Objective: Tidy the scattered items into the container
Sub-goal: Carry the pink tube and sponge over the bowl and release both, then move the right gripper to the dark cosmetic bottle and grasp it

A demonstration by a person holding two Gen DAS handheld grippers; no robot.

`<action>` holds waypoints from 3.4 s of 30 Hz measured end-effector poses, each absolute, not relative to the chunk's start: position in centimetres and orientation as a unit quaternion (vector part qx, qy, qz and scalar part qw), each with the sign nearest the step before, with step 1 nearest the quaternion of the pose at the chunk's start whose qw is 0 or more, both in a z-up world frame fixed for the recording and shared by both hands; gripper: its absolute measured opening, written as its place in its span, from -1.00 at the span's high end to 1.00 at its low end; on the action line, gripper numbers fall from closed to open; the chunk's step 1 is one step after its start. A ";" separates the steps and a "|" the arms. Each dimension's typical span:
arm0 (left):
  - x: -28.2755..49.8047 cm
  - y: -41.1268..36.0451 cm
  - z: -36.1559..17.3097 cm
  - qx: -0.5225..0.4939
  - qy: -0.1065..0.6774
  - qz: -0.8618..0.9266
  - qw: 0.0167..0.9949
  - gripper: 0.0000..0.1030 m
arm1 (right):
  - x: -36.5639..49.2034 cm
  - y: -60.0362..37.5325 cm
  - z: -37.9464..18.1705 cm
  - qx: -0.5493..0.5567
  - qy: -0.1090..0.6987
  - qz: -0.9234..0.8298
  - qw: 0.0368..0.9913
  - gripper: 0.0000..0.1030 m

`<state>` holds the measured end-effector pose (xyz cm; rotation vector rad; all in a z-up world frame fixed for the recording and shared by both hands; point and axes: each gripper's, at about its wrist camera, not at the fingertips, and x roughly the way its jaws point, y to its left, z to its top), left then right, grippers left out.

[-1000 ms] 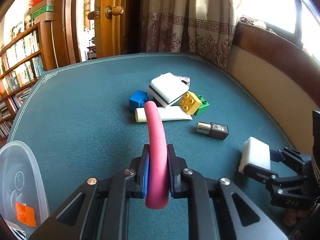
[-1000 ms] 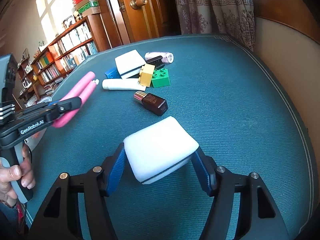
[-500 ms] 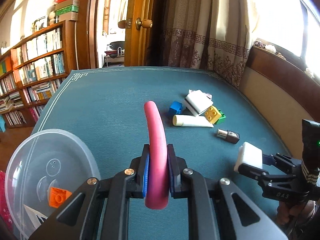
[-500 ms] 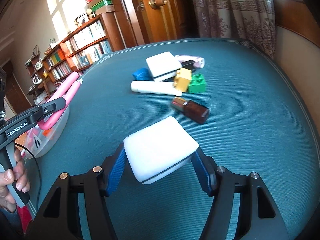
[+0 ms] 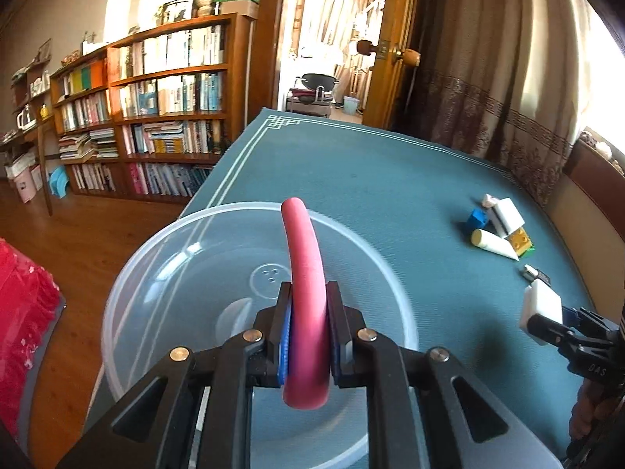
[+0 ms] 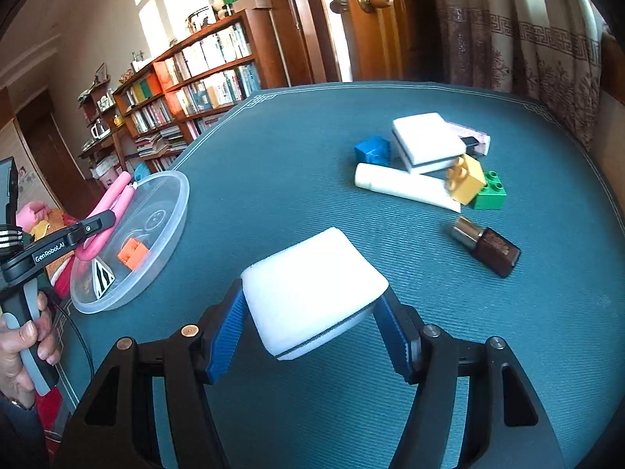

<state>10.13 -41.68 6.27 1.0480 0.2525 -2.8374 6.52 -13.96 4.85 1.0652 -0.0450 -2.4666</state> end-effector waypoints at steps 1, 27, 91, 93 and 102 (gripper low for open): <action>10.2 -42.2 6.1 0.346 0.082 -0.933 0.061 0.66 | 6.5 -14.6 5.0 0.386 -0.013 -0.893 0.230 -0.30; 12.4 -47.9 6.1 0.329 0.102 -0.933 0.102 -0.54 | 5.6 -27.7 7.8 0.353 0.030 -0.870 0.343 -0.30; 10.6 -37.3 8.7 0.330 0.022 -0.943 0.044 -0.99 | 3.6 -10.6 5.2 0.371 -0.042 -0.908 0.189 -0.57; 10.3 -36.1 8.8 0.331 0.014 -0.943 0.033 -0.99 | 3.2 -8.7 5.3 0.365 -0.047 -0.914 0.170 -0.57; 8.8 -31.0 8.7 0.339 -0.011 -0.941 -0.006 -0.99 | 1.4 -2.7 4.6 0.357 -0.029 -0.925 0.127 -0.56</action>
